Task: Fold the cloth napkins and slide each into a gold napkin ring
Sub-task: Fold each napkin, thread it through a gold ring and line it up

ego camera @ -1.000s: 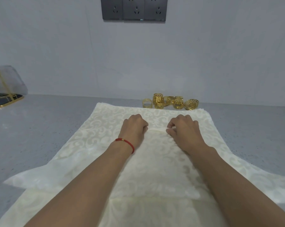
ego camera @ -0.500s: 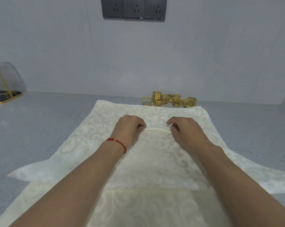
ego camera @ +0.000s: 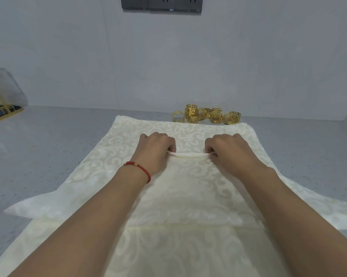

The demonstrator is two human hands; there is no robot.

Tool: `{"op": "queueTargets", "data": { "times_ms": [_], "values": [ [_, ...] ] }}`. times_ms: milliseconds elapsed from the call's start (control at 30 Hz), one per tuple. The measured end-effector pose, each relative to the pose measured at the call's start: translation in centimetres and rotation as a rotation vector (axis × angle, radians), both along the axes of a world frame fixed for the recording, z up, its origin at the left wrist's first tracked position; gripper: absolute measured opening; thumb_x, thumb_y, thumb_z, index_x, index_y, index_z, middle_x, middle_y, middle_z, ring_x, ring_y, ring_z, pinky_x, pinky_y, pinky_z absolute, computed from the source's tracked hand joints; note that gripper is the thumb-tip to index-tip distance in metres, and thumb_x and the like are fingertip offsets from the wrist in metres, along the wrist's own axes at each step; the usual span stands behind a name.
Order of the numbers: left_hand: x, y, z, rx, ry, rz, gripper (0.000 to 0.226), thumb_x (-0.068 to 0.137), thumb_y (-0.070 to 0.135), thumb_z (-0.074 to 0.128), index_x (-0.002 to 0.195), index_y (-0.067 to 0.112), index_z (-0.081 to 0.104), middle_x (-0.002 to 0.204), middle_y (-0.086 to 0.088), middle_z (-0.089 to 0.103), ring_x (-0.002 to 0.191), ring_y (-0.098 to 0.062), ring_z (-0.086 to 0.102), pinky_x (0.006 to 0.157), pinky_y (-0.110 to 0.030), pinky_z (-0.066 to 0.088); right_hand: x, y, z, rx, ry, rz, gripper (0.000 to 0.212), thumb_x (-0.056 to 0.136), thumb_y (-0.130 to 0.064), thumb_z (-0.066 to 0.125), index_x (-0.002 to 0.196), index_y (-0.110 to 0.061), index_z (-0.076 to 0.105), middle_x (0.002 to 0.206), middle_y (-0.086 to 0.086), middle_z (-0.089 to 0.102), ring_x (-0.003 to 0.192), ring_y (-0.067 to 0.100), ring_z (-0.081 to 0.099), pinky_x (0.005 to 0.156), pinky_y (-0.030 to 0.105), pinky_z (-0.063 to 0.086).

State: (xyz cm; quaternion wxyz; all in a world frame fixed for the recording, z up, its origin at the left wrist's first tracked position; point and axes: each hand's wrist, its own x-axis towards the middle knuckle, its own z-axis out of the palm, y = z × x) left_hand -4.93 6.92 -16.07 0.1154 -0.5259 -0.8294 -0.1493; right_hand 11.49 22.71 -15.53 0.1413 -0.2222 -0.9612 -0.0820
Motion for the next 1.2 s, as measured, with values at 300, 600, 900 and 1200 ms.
{"op": "queueTargets", "data": {
  "times_ms": [300,600,900,1200],
  "values": [
    [0.7,-0.9,0.3,-0.019,-0.125,0.022,0.024,0.086,0.017,0.055,0.065,0.023,0.065,0.066,0.009,0.061,0.072,-0.019,0.057,0.078,-0.036,0.046,0.8,-0.6,0.8,-0.215,-0.002,-0.011,0.025,0.09,-0.008,0.055,0.09,-0.023,0.075,0.097,-0.005,0.071,0.091,0.024,0.065,0.086,0.04,0.052],
    [-0.3,-0.5,-0.7,0.051,-0.211,0.04,0.013,0.092,0.018,0.06,0.093,0.028,0.069,0.091,0.01,0.068,0.094,-0.02,0.062,0.089,-0.042,0.044,1.2,0.8,0.1,-0.34,0.061,-0.016,0.008,0.094,-0.017,0.068,0.093,-0.015,0.075,0.095,-0.001,0.073,0.093,0.024,0.063,0.087,0.04,0.051],
    [0.3,-1.0,1.2,-0.126,0.103,-0.025,0.027,0.085,0.004,0.057,0.083,0.029,0.051,0.075,0.013,0.051,0.083,-0.015,0.046,0.077,-0.037,0.024,2.1,-0.9,0.8,-0.032,-0.053,0.058,0.022,0.088,-0.006,0.058,0.089,-0.025,0.049,0.094,-0.006,0.056,0.084,0.021,0.05,0.071,0.031,0.026],
    [1.0,-3.5,1.2,0.048,-0.294,-0.049,0.013,0.087,0.014,0.066,0.09,0.019,0.077,0.074,0.008,0.067,0.077,-0.013,0.064,0.073,-0.026,0.05,4.2,0.2,0.5,-0.6,0.201,-0.005,0.017,0.094,-0.011,0.067,0.098,-0.022,0.079,0.098,-0.007,0.073,0.091,0.011,0.066,0.077,0.019,0.05]
  ]
}}
